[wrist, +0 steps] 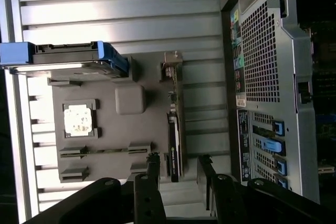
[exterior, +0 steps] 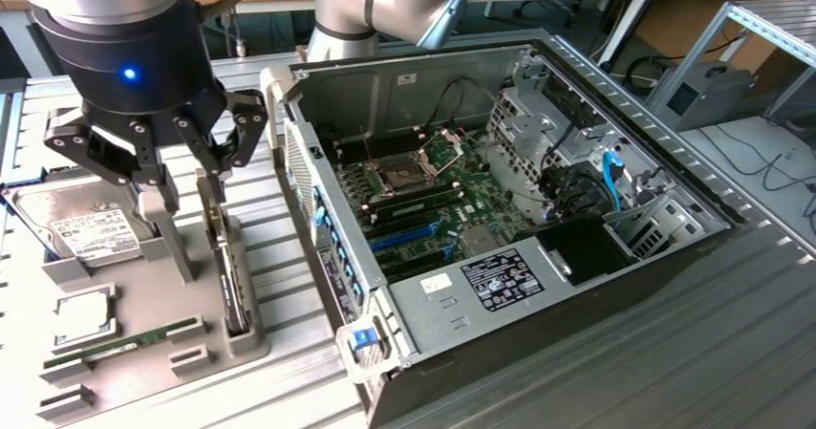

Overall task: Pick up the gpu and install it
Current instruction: 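Pick up the gpu and move the gpu toward the slot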

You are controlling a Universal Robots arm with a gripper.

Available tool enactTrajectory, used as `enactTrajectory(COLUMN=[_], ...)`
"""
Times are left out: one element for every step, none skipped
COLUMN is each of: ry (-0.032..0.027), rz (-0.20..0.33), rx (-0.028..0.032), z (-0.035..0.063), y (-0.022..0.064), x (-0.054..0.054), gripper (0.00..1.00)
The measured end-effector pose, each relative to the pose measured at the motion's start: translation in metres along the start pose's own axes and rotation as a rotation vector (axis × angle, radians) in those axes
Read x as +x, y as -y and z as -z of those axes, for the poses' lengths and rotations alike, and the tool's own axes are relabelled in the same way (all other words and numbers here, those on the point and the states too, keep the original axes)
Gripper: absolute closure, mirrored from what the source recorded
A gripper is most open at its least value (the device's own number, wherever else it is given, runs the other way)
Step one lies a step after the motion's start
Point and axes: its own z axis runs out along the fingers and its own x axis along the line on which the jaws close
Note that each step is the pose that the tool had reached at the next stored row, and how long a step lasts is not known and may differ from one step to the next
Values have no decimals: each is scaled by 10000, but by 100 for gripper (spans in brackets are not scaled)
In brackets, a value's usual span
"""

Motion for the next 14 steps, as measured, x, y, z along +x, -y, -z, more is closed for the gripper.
enactTrajectory(ry=[-1,0,0,0,0,0,1,0,0,0,0,0,0,0], rz=[0,0,0,0,0,0,0,0,0,0,0,0,0,0], rx=[1,0,0,0,0,0,-1,0,0,0,0,0,0,0], z=[-16,-33,-51,-68,-81,-101,-117,-132,-146,-167,-180,-204,-223,-237], y=[1,1,2,3,4,4,5,6,7,8,8,9,10,11], x=[0,1,1,2,2,3,3,3,4,4,4,5,6,6], gripper=[58,58,58,58,58,58,58,58,58,58,58,58,58,58])
